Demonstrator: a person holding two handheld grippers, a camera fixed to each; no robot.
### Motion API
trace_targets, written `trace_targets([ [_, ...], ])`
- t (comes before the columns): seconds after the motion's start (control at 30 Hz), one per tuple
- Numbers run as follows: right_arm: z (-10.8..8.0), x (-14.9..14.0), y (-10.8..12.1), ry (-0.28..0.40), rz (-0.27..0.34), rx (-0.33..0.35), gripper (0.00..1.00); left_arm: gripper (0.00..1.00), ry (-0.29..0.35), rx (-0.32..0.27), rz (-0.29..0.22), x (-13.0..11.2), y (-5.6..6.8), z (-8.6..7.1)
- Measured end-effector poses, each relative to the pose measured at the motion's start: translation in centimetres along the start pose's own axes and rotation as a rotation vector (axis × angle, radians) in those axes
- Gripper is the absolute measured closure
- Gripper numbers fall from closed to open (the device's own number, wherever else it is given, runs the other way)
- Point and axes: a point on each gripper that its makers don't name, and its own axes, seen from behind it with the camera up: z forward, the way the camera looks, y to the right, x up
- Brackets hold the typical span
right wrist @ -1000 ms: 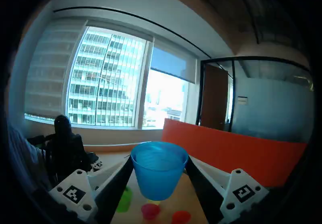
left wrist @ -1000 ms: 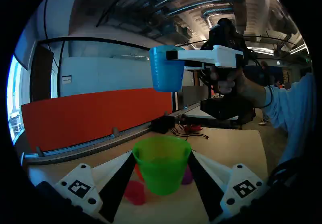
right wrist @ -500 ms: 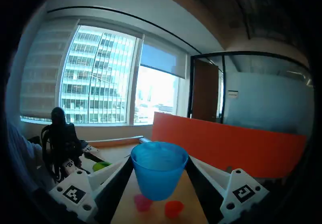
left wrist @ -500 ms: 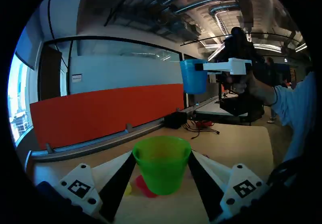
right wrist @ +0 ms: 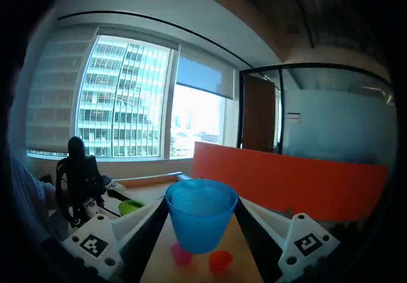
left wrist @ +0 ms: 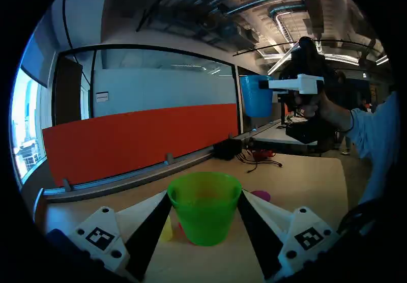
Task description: Pour water
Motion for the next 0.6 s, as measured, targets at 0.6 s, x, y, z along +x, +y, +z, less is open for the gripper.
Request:
trace_targets([
  [0.6, 1.2, -3.3, -3.1, -0.063, 0.016, 0.105, 0.08, 0.13, -0.052, -0.002, 0.001, -1.8, -0.5, -0.2],
])
